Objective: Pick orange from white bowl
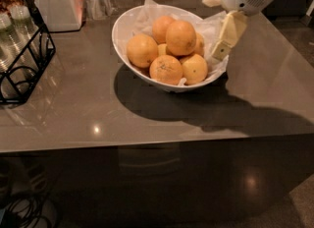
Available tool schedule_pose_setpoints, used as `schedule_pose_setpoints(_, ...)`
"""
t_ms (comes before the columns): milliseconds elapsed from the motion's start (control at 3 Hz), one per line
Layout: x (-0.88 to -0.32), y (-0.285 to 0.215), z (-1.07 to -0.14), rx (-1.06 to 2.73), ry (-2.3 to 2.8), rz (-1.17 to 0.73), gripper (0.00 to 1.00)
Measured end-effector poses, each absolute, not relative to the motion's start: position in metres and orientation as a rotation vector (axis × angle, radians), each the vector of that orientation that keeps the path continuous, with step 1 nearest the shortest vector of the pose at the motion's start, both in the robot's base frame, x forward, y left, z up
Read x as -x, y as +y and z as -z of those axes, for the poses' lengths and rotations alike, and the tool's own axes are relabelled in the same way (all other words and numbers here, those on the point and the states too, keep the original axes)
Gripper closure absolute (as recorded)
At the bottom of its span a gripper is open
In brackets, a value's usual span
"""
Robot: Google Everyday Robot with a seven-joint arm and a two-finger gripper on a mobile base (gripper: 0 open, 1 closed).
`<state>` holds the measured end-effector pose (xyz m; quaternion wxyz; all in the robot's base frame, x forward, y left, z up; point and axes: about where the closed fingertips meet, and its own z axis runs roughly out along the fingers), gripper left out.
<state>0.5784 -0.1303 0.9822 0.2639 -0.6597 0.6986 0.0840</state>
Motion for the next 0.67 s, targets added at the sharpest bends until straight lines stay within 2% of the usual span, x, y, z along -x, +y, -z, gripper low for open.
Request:
schedule_pose_setpoints(333,-0.6220,-0.0954,-0.9651,1.778,1.827,-0.369,0.00)
schedule_pose_setpoints(667,-0.6221,-0.0953,-0.9650,1.777,1.827,-0.370,0.00)
